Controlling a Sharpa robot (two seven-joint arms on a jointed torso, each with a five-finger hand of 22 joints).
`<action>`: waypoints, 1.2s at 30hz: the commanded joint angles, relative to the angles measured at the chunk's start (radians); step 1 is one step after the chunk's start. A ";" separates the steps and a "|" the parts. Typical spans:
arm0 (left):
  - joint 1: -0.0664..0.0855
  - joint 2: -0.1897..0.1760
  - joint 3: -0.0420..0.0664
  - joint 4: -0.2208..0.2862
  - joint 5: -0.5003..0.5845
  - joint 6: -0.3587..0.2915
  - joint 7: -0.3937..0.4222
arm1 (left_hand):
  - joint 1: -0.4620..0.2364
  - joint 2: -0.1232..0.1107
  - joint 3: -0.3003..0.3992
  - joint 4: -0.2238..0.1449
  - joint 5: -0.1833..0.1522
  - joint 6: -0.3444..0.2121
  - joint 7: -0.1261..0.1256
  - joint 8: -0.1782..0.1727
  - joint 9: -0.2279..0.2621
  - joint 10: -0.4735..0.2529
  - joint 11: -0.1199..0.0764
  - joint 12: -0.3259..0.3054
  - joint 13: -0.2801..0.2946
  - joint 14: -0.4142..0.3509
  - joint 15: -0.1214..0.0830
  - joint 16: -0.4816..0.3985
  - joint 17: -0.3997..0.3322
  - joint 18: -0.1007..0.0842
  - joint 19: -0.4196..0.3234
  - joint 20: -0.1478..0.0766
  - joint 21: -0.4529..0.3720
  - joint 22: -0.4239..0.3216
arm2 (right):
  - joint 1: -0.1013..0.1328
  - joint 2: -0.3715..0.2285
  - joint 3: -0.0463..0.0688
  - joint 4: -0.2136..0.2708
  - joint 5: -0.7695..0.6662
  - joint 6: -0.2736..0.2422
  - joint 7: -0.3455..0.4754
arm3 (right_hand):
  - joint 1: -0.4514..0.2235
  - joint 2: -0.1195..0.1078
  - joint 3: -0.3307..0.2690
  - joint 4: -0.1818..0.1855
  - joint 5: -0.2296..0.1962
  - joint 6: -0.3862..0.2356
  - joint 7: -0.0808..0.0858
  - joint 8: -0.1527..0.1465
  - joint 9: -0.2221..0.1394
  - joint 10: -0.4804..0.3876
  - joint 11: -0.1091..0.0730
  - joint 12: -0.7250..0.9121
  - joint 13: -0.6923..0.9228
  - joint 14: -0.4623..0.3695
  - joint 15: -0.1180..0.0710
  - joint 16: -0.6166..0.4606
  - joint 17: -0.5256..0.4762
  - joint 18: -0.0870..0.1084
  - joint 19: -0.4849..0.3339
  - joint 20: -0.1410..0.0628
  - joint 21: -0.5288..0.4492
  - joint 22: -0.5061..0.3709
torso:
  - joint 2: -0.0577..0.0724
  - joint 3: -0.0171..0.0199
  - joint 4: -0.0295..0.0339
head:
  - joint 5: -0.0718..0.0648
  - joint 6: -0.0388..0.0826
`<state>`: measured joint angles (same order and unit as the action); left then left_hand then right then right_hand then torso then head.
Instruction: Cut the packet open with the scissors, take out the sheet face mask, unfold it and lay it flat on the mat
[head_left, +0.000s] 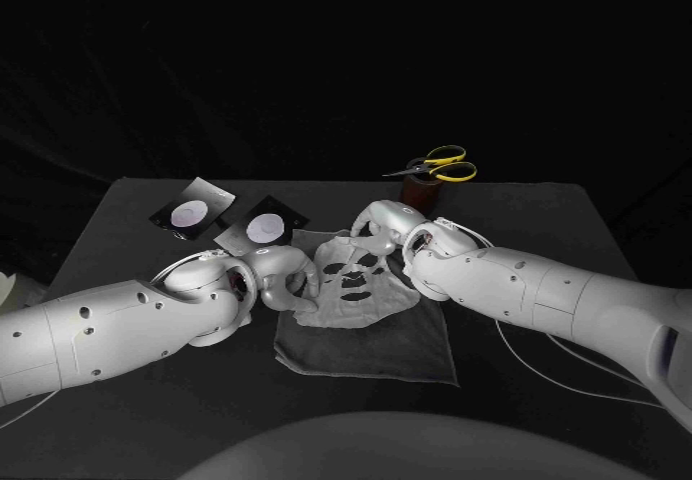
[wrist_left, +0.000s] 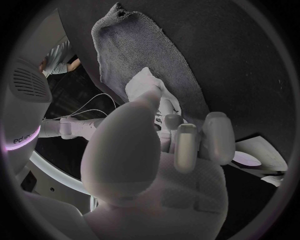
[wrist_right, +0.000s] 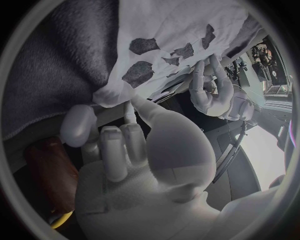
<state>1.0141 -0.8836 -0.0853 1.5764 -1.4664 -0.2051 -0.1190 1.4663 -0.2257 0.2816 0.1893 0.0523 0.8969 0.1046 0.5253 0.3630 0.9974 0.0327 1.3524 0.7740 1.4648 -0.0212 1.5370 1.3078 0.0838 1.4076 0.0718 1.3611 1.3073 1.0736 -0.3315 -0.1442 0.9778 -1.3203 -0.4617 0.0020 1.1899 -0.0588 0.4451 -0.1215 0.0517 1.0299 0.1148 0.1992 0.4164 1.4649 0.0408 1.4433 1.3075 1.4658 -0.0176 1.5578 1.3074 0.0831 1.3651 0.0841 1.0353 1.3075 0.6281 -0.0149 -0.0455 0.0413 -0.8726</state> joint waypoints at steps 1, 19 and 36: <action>-0.008 0.001 -0.008 -0.005 -0.003 0.052 -0.029 | 0.008 0.001 0.001 0.004 -0.003 -0.008 -0.001 0.003 -0.001 0.001 -0.001 0.006 0.000 0.053 -0.006 0.005 0.152 -0.013 -0.005 -0.001 -0.002 0.035 | -0.003 0.002 0.000 -0.003 -0.010 0.019 0.004 | -0.001 0.022 0.011 0.001 -0.003 0.019 -0.008 0.011 0.003 0.047 -0.012 0.008 0.170 0.101 -0.014 0.008 0.249 0.018 0.008 -0.007 0.010 0.129 | 0.001 -0.0006 0.0003 | 0.002 0.000; -0.008 0.001 -0.008 -0.005 0.000 0.055 -0.033 | 0.009 0.004 0.001 0.006 -0.003 -0.008 -0.001 0.004 -0.001 0.001 -0.001 0.006 0.001 0.053 -0.006 0.005 0.152 -0.013 -0.005 -0.001 -0.002 0.035 | -0.006 0.006 0.000 -0.009 -0.005 -0.025 0.011 | 0.007 0.043 0.024 -0.001 -0.003 0.031 -0.019 0.020 0.008 0.054 -0.023 0.017 0.177 0.104 -0.025 0.012 0.260 0.014 0.018 -0.019 0.030 0.134 | 0.000 -0.0005 -0.0003 | 0.004 0.000; -0.008 0.001 -0.008 -0.005 0.004 0.062 -0.036 | 0.011 0.006 0.001 0.009 -0.003 -0.009 -0.001 0.005 -0.001 -0.001 -0.001 0.006 0.000 0.053 -0.006 0.005 0.151 -0.013 -0.005 -0.001 -0.002 0.034 | -0.001 0.005 0.001 -0.006 0.007 -0.076 0.033 | 0.003 0.085 0.077 0.008 -0.003 0.071 -0.048 0.089 0.066 0.091 -0.049 0.092 0.235 0.105 -0.048 0.013 0.263 0.006 0.040 -0.039 0.077 0.146 | 0.000 -0.0011 -0.0006 | 0.006 0.000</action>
<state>1.0150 -0.8831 -0.0845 1.5767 -1.4605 -0.2011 -0.1224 1.4716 -0.2205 0.2843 0.1920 0.0523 0.8952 0.1063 0.5308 0.3639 0.9974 0.0326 1.3553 0.7731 1.4648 -0.0212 1.5352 1.3080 0.0837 1.4076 0.0719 1.3611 1.3080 1.0703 -0.3269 -0.1442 0.9704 -1.3131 -0.5199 0.0229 1.1909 0.0150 0.5174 -0.1133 0.0414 1.0907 0.0744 0.2544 0.4358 1.4668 -0.0002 1.5313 1.3080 1.4650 -0.0595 1.5674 1.3073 0.0830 1.4020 0.0467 1.1056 1.3076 0.6289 -0.0159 -0.0455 0.0472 -0.8726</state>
